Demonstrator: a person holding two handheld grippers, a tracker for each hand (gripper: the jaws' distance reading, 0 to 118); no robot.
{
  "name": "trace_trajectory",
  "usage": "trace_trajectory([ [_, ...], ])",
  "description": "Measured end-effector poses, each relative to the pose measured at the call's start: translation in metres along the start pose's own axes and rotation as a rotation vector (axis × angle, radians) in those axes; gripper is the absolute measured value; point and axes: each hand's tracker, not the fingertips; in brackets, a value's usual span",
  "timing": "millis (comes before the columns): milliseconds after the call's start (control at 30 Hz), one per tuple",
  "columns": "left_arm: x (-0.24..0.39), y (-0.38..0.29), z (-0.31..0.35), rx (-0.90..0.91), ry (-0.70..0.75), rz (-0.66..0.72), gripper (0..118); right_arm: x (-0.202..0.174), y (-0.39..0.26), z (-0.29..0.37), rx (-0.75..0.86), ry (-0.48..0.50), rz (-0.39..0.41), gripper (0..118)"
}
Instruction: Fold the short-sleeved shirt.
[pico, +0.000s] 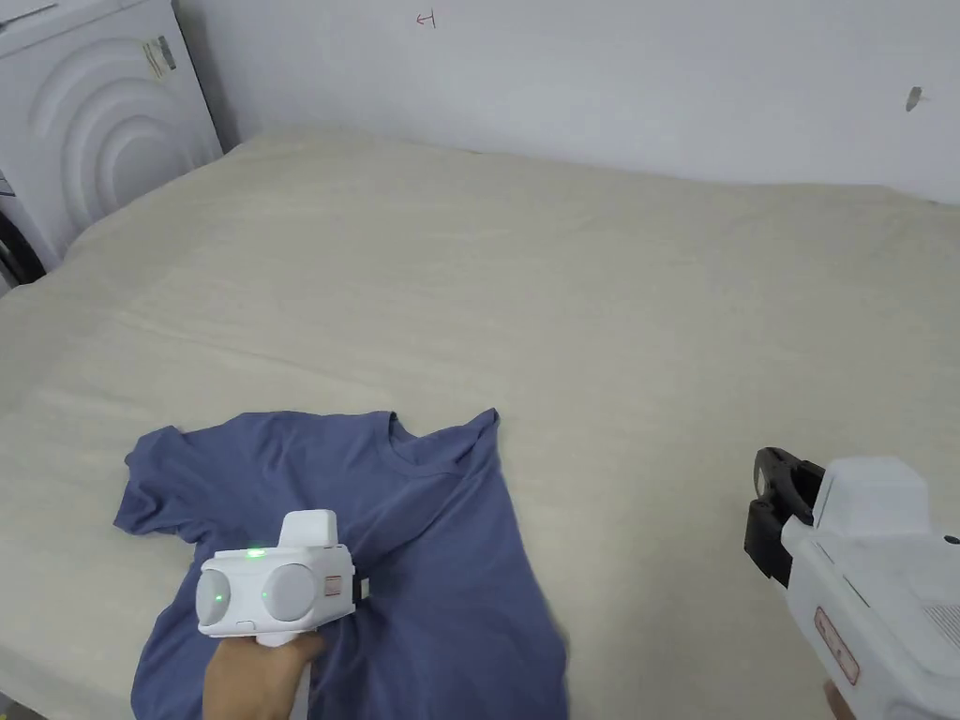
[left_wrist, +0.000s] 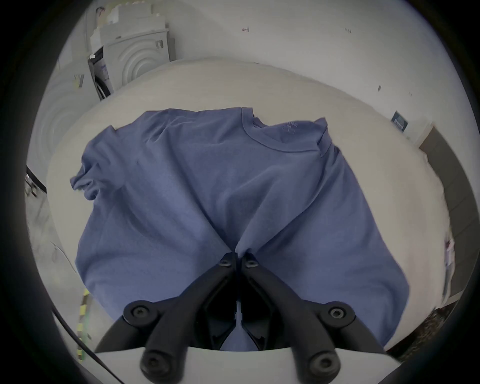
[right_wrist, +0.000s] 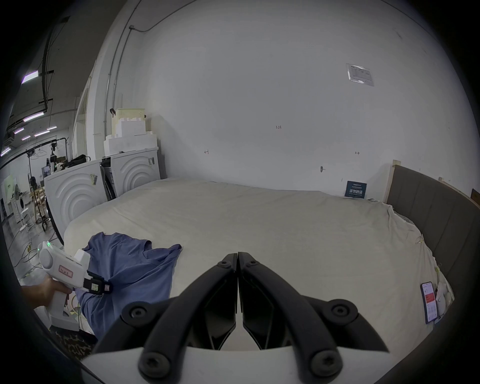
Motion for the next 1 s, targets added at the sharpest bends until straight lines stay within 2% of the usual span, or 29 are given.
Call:
trace_trajectory([
  [33,-0.007,0.001,0.000,0.010,-0.030,0.022,0,0.001,0.000,0.001,0.001,0.000,-0.002,0],
  [167,-0.032,0.005,0.027,0.075,-0.299,0.290,0,0.006,0.001,0.007,0.011,-0.003,-0.018,0],
  [233,-0.031,0.005,0.039,0.098,-0.382,0.328,0,0.010,0.002,0.012,0.016,-0.006,-0.027,0],
  [300,-0.024,0.005,0.052,0.112,-0.398,0.294,0,0.014,0.003,0.018,0.025,-0.012,-0.035,0],
  [433,-0.003,0.020,0.076,0.177,-0.522,0.312,0,0.024,0.006,0.034,0.047,-0.026,-0.044,0],
  [533,0.030,0.042,0.098,0.219,-0.557,0.216,0,0.032,0.009,0.047,0.071,-0.047,-0.048,0],
  [633,0.073,0.064,0.121,0.258,-0.553,0.061,0,0.041,0.012,0.060,0.094,-0.072,-0.050,0],
  [1000,0.211,0.120,0.200,0.408,-0.724,-0.165,0,0.078,0.015,0.097,0.158,-0.212,-0.068,0],
])
